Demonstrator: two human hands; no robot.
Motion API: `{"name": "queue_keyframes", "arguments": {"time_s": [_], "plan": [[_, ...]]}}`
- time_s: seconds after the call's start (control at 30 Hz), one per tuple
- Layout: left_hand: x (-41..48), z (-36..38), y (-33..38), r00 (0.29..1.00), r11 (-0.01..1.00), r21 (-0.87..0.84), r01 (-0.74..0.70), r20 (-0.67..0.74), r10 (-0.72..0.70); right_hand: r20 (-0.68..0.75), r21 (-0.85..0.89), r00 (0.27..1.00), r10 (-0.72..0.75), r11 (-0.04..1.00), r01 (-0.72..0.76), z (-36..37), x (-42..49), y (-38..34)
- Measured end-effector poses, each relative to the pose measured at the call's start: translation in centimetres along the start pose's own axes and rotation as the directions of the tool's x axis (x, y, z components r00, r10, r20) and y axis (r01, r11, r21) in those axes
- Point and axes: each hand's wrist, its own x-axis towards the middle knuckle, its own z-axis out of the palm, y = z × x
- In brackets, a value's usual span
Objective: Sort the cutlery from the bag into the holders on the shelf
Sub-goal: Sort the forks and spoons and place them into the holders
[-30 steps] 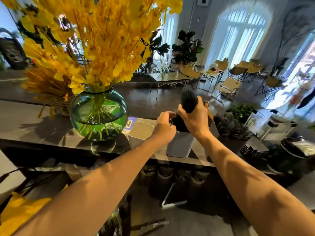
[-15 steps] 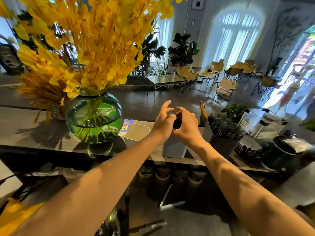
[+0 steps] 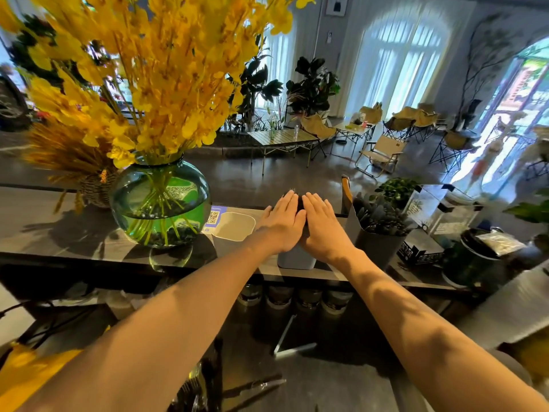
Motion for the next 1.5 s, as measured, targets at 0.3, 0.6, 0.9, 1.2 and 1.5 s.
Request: {"name": "queue_keyframes", "arguments": {"time_s": [0.3, 0.6, 0.9, 1.2, 1.5], "plan": [[-8.2, 1.0, 0.0, 0.992, 0.922, -0.388, -0.012, -0.12, -0.038, -0.206, 0.123, 0.978, -0.011, 0.992, 0.037, 0.1, -6.6, -3.0], [-21.5, 8.4, -6.7, 0.98, 0.831, -0.54, 0.135, -0.053, -0.193, -0.068, 0.413, 0.995, 0.079, 0.91, -0.044, 8.3, -17.6, -10.1], [-37.7, 15.9, -14.4, 0.887, 0.701, -0.573, 0.426, 0.111, -0.448, 0.267, 0.388, 0.963, 0.038, 0.911, -0.143, 20.0, -28.6, -14.4], [-46.8, 19.0, -20.3, 0.744, 0.476, -0.62, 0.624, 0.283, -0.605, 0.493, 0.314, 0.86, 0.135, 0.894, -0.32, 26.4, -33.3, -17.3], [-44.9, 17.7, -24.4, 0.665, 0.362, -0.663, 0.655, 0.281, -0.692, 0.515, 0.343, 0.84, 0.17, 0.858, -0.383, 30.2, -30.3, -20.8]]}}
